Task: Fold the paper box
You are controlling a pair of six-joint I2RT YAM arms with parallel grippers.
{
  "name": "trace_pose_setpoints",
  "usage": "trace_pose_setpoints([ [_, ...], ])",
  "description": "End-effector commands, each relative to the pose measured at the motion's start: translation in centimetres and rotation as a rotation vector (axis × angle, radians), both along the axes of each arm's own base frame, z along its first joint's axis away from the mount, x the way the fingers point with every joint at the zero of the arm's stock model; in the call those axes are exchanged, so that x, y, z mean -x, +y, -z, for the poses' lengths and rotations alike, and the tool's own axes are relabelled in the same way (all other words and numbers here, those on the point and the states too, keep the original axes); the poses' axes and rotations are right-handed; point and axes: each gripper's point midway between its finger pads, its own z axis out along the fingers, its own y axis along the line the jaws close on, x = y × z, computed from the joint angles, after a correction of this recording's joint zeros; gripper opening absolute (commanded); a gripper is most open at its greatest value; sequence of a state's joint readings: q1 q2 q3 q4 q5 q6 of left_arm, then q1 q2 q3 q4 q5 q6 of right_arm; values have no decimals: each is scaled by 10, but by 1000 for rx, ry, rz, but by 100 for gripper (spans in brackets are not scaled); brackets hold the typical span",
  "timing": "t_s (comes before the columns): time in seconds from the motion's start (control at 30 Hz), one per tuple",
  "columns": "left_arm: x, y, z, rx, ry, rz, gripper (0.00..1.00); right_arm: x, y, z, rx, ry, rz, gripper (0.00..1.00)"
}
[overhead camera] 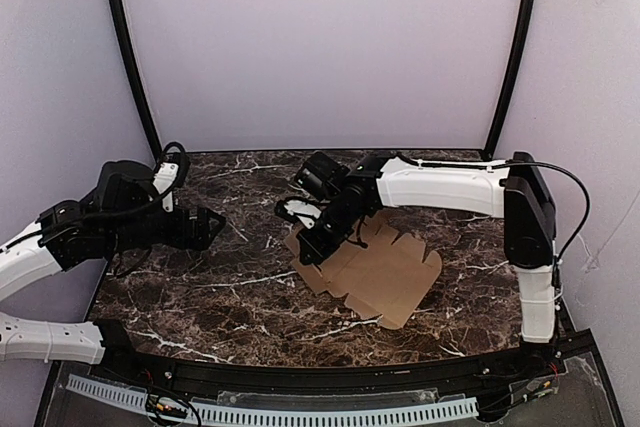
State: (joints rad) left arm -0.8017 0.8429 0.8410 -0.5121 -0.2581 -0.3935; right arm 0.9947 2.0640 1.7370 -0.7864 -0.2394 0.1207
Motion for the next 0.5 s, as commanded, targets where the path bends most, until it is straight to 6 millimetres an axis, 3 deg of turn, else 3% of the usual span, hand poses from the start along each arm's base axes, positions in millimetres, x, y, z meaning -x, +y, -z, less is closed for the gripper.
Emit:
trace_pose_setpoints([
  [0.0, 3, -6, -6, 23, 7, 25, 100, -6, 22, -6, -66, 61, 105, 0],
  [0.13, 4, -8, 0, 16, 27, 32, 100, -30, 28, -9, -93, -16, 155, 6],
  [0.3, 4, -10, 8, 16, 44, 39, 100, -54, 28, -27, -144, -101, 218, 30],
  [0.47, 5, -19, 17, 25, 84, 61, 100, -72, 3, -56, -177, -207, 273, 45],
])
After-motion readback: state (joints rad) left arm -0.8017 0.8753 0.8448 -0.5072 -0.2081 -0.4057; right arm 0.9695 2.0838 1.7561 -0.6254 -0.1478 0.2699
